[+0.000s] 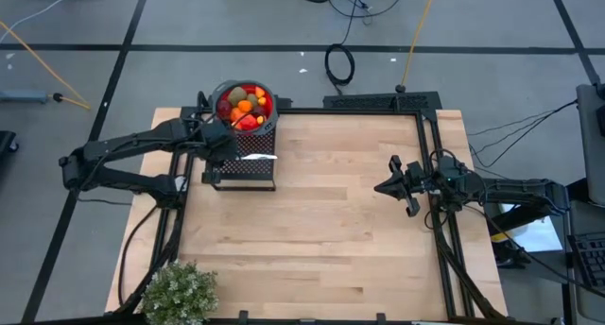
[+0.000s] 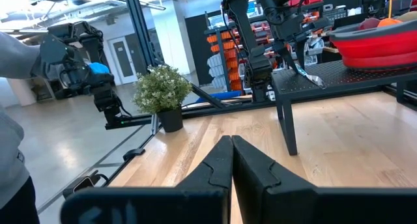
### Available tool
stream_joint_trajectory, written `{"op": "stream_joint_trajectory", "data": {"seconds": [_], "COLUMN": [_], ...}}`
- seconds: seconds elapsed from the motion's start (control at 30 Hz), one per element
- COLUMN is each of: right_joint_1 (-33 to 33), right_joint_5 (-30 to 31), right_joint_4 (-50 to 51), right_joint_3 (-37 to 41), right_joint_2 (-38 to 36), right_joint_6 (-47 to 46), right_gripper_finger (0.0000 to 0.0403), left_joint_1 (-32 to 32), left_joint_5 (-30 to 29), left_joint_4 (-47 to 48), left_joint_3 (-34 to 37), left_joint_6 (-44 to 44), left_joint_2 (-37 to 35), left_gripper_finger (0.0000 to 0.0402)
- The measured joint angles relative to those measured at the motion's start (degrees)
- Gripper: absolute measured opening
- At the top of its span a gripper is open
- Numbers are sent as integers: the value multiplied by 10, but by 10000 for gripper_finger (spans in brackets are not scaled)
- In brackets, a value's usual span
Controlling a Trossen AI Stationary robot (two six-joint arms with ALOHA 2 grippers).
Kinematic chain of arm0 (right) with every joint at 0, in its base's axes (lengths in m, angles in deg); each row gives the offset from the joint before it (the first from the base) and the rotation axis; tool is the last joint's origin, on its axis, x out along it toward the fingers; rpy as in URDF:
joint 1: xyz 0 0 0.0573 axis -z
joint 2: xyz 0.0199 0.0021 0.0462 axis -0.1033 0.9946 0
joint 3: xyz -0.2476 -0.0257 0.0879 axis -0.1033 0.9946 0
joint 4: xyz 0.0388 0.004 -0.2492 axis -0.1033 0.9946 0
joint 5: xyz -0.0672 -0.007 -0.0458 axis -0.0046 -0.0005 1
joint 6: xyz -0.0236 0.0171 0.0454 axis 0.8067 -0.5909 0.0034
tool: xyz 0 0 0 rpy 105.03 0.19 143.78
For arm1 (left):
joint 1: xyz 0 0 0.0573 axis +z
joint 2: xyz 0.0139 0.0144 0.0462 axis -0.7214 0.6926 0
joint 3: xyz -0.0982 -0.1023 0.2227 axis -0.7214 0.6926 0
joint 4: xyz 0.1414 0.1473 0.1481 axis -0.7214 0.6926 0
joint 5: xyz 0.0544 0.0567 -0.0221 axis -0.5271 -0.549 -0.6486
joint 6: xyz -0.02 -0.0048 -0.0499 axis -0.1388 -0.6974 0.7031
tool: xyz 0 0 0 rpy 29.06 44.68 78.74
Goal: Pick & Place Fruit
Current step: Put the blue patterned knife on the shelf
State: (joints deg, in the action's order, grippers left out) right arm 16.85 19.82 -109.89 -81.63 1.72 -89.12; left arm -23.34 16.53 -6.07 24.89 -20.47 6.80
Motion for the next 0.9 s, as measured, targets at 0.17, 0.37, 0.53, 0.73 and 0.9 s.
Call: {"op": "stream_joint_trajectory", "data": {"seconds": [0.17,0.37,0.53,0.73,0.9], "right_joint_1": [0,0,0,0,0], "right_joint_5": [0,0,0,0,0], "right_joint_4": [0,0,0,0,0], "right_joint_3": [0,0,0,0,0], "right_joint_2": [0,0,0,0,0], "right_joint_6": [0,0,0,0,0], "right_gripper_finger": [0,0,0,0,0], "left_joint_1": [0,0,0,0,0], "left_joint_5": [0,0,1,-1,-4], "left_joint_4": [0,1,1,2,1], "left_joint_3": [0,0,0,0,0], "left_joint_6": [0,0,7,32,31], "left_joint_2": [0,0,0,0,0], "left_gripper_finger": [47,47,49,95,140]}}
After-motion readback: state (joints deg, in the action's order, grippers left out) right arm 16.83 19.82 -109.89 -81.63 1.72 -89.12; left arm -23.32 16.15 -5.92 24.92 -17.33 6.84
